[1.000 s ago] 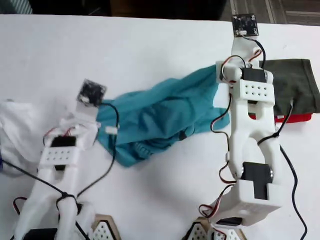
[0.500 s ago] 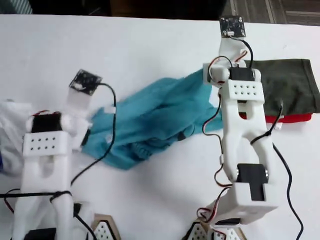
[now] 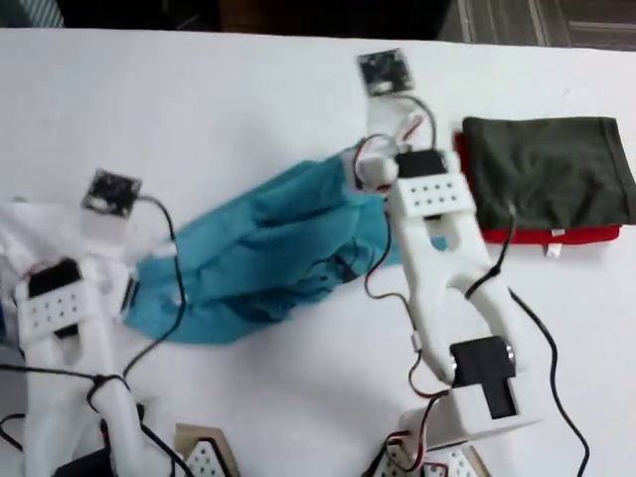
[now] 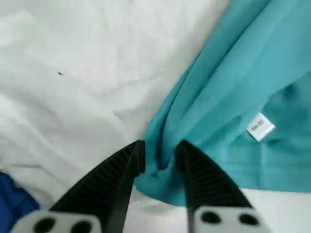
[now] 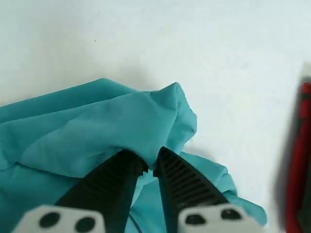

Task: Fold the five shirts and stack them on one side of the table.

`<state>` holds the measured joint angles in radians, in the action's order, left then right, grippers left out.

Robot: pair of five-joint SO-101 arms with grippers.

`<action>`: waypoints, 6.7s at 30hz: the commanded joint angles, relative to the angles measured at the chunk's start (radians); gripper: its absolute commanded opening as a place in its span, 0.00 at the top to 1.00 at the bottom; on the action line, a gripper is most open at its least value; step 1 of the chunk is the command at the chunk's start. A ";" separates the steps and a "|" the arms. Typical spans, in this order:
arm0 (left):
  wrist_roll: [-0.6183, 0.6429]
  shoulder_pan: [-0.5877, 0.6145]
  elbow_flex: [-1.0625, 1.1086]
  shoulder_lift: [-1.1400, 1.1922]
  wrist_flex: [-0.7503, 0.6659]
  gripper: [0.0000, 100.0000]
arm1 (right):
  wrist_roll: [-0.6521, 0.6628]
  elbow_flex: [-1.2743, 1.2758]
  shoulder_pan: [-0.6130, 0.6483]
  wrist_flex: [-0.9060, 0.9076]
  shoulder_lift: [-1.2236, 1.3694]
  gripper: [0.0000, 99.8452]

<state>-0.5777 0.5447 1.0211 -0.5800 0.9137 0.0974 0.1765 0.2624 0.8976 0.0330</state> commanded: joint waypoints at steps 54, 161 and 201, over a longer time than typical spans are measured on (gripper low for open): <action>-0.031 0.035 0.107 -0.023 -0.578 0.90 | 0.035 -0.008 -0.162 -0.117 -0.065 0.98; -0.037 -0.301 -1.558 -0.023 0.744 0.97 | 0.064 -0.996 -0.294 0.344 -0.334 0.98; -0.153 -0.279 -0.868 0.057 0.643 0.97 | 0.160 -0.744 -0.286 0.673 -0.091 0.98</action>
<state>-0.7050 0.2516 0.1112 -0.5907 1.6164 0.2094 -0.6644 -0.0230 1.6356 -0.1020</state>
